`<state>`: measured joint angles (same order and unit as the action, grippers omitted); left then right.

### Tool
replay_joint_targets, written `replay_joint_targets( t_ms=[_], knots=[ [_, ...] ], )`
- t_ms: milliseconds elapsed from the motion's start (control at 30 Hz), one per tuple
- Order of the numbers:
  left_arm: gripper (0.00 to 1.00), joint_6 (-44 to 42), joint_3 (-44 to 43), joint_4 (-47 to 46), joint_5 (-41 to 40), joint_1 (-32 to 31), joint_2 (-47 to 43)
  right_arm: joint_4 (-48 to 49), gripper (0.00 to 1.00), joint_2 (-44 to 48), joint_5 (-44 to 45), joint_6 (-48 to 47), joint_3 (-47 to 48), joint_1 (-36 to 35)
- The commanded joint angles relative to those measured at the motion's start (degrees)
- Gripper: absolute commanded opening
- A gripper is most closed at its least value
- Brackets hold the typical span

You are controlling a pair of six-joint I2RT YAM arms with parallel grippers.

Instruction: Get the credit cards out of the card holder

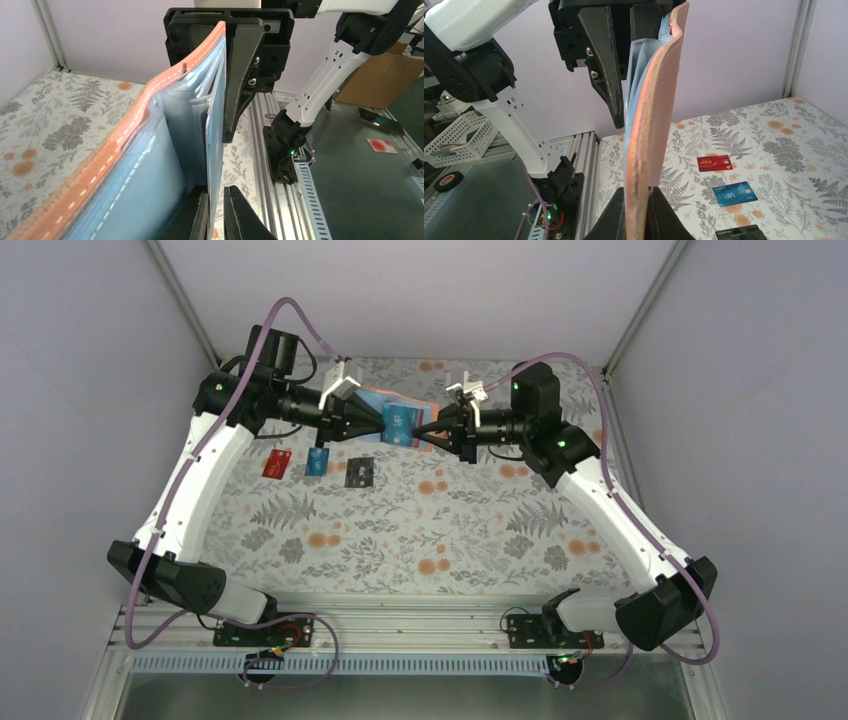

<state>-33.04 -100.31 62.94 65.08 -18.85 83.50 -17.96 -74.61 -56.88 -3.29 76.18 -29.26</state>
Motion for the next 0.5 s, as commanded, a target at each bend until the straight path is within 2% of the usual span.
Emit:
replay_joint_targets(
  t_ms=[0,100,367,467],
  knots=[
    [0.08,-1.71,-1.83,0.8,3.35,0.08,-0.76,0.0,0.04,-0.12,-1.81,-1.02,0.41,0.43],
    [0.03,-1.23,-2.27,0.58,4.08,0.11,-0.43,-0.27,0.04,-0.25,-1.89,-1.22,0.48,0.43],
    [0.02,1.09,-1.13,-1.01,0.95,0.74,-1.16,-0.47,0.15,0.67,-0.77,-1.84,0.06,0.56],
    [0.02,1.49,-0.44,-1.57,0.76,1.56,-1.35,-0.8,0.11,0.74,-0.27,-2.08,0.04,0.73]
  ],
)
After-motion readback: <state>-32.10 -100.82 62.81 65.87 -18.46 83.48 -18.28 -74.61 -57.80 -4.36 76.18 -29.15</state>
